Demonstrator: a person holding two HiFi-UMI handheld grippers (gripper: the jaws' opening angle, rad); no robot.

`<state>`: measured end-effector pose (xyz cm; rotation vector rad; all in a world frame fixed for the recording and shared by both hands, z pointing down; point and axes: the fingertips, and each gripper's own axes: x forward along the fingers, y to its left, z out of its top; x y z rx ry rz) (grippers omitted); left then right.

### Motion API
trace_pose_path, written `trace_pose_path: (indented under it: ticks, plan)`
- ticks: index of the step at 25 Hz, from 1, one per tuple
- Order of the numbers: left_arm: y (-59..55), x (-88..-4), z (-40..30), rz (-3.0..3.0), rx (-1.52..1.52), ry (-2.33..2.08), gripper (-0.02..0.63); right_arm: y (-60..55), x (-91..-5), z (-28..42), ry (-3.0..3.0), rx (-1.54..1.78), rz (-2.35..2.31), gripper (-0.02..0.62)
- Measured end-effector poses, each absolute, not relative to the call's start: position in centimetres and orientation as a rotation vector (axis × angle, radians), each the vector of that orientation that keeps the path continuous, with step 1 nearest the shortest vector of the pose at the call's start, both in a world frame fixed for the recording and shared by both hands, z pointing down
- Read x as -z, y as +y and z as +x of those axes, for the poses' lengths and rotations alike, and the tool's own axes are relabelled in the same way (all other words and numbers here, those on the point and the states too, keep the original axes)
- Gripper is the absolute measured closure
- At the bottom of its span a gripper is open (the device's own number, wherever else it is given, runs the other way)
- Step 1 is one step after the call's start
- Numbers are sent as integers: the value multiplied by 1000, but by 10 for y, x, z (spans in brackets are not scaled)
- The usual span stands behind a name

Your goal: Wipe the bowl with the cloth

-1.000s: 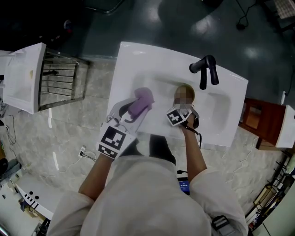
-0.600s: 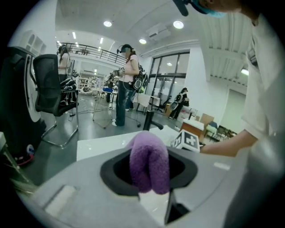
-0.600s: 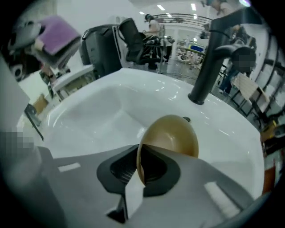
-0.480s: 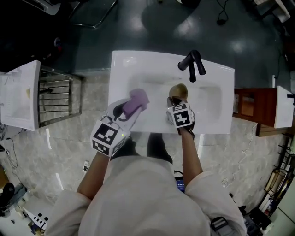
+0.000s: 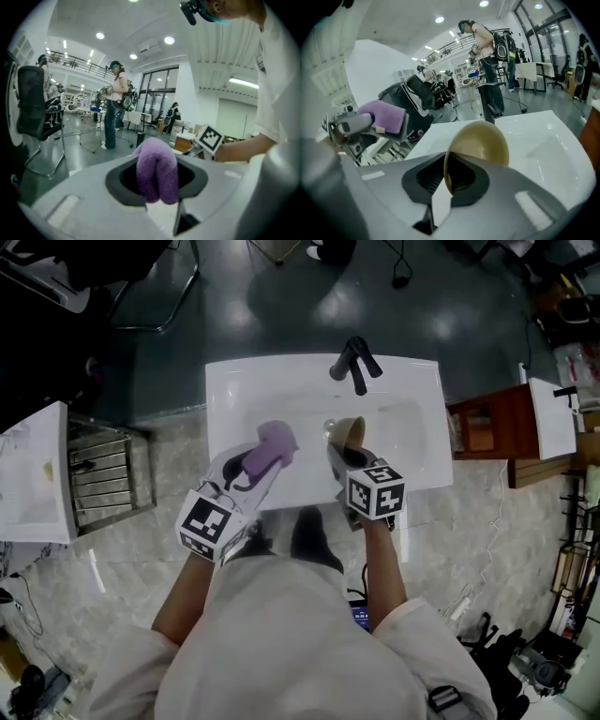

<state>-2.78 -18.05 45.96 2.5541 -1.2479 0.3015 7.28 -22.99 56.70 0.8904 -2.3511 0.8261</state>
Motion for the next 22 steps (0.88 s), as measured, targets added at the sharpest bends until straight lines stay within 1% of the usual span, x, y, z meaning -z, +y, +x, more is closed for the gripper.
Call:
trace_pose_path:
  ticks: [4,12,17,22]
  plan:
    - [-170,-436,-2,2745,-351,-1117,485,-205,-531,67,-2457,-894,876,581]
    - [-137,-399,43,3056,-428,-844,485,-158,-473,56,-2644,-923,849,581]
    - [-114,-381,68,3142,-413,-751,485,-121,-442,53,-2716,-738,782,581]
    - [-104,-365,75,3159,-362,-689,485,-96,-427,54,-2748,-607,712,572]
